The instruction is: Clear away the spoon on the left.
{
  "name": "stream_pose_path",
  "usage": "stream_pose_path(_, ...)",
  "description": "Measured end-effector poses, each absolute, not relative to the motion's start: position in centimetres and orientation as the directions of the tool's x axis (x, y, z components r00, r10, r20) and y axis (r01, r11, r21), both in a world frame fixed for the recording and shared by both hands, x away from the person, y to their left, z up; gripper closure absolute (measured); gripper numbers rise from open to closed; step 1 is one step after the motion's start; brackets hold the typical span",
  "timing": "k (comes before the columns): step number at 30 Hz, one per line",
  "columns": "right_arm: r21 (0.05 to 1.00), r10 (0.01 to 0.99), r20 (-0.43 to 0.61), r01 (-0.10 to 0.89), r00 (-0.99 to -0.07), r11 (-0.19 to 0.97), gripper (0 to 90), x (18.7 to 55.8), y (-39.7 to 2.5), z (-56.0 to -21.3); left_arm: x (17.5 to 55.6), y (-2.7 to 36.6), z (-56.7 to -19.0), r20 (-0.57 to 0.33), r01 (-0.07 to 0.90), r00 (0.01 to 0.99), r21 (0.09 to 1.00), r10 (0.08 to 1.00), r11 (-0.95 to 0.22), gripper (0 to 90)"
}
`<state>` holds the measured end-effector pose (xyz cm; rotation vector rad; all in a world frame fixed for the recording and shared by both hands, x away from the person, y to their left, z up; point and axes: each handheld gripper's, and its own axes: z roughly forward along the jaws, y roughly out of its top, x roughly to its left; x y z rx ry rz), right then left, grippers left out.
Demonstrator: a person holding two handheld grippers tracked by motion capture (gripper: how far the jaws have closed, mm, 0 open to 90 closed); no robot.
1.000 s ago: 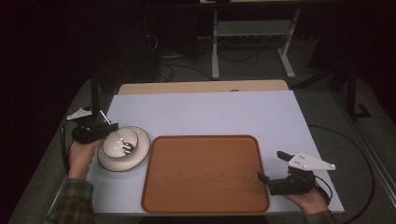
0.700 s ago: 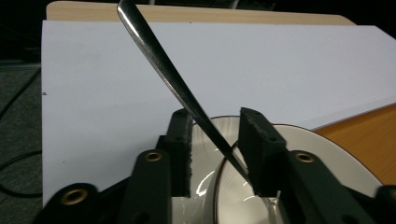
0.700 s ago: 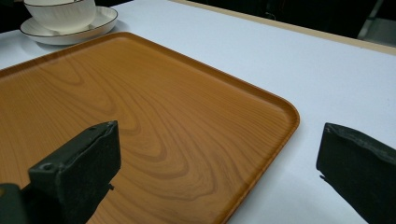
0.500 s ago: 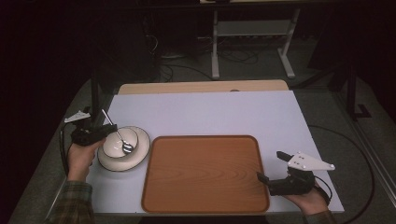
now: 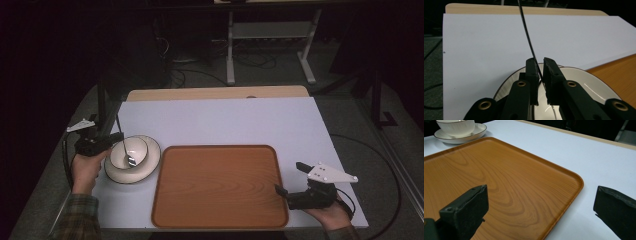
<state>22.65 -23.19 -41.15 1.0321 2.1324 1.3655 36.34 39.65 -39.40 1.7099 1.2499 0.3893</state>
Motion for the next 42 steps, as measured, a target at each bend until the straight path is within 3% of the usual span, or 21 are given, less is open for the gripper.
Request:
stream_pose_path(10, 0.897, 0.763, 0.051, 0.365, -0.645, 0.248, 0.0, 22.6, -23.2, -41.1, 35.4, 39.9, -38.2, -0.284, 0.524, 0.469, 0.852, 0.836, -0.004, 89.0)
stream_pose_path(42, 0.898, 0.763, 0.048, 0.363, -0.644, 0.25, 0.0, 22.6, -23.2, -41.1, 33.6, 38.2, -33.7, -0.23, 0.397, 0.559, 0.918, 0.796, -0.013, 89.3)
